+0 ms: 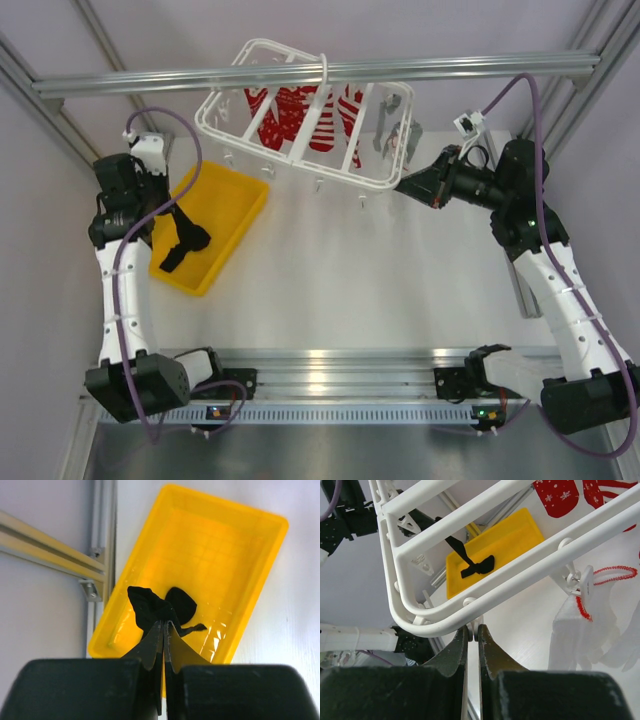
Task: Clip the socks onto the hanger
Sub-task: Adjust the sock in the bin, then pick up the sock from the bin, then clamp the sock onto the hanger.
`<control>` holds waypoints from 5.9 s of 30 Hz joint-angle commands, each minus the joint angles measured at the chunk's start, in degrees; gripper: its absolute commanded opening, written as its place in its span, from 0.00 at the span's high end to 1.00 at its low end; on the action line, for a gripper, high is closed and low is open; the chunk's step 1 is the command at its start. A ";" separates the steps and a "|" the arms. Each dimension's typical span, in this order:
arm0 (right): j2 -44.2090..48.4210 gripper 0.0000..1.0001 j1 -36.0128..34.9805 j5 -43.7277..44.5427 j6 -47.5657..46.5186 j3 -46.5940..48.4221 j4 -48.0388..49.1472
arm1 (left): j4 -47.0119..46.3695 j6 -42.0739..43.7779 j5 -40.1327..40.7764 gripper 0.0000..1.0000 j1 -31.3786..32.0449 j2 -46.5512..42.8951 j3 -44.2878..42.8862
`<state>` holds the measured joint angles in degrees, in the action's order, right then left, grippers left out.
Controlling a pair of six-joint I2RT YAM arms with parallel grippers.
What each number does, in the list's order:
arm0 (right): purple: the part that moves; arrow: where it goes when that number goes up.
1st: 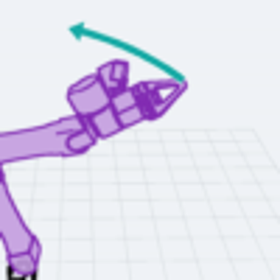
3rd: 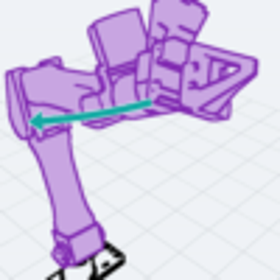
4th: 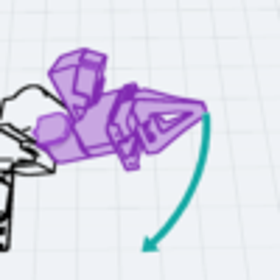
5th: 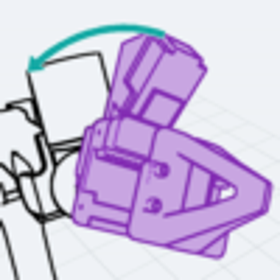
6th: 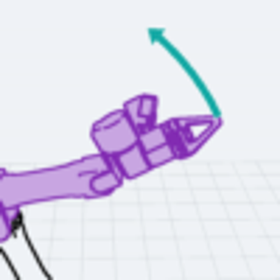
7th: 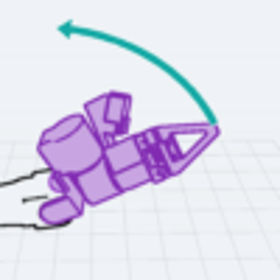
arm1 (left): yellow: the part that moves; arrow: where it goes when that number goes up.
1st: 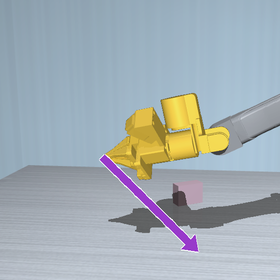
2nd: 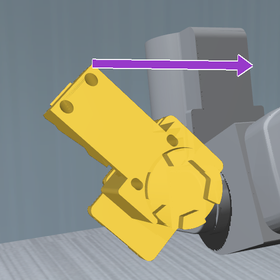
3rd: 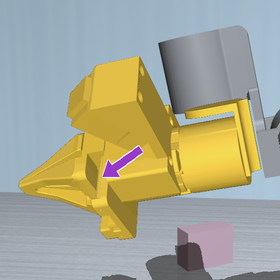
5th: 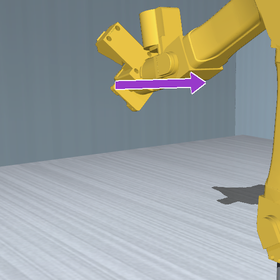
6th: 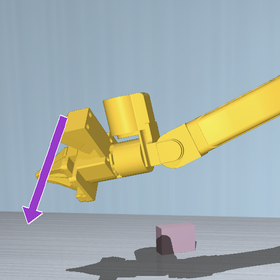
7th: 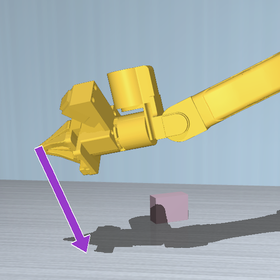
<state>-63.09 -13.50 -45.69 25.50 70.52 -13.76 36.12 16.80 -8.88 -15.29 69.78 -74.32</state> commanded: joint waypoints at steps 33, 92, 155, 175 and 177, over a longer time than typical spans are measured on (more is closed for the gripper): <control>-1.86 1.00 -0.21 1.39 -0.09 -0.38 3.65 | -27.32 -1.85 4.30 1.00 8.95 22.65 6.49; -2.92 1.00 -0.22 2.36 -1.50 1.72 1.89 | -13.79 -8.09 -2.18 1.00 5.90 33.00 -0.14; 0.25 1.00 -0.21 0.87 -2.47 1.81 -0.65 | -57.38 19.50 3.61 1.00 68.20 -1.58 19.48; 0.34 1.00 -0.22 0.87 -2.73 1.46 -1.18 | -62.48 18.98 6.25 1.00 68.46 0.09 18.78; 0.25 1.00 -0.22 0.87 -2.73 1.46 -1.18 | -62.57 18.71 5.72 1.00 68.46 0.10 18.60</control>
<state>-63.94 -13.50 -45.30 23.53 70.28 -14.17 -21.54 35.75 -3.09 52.90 69.65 -52.97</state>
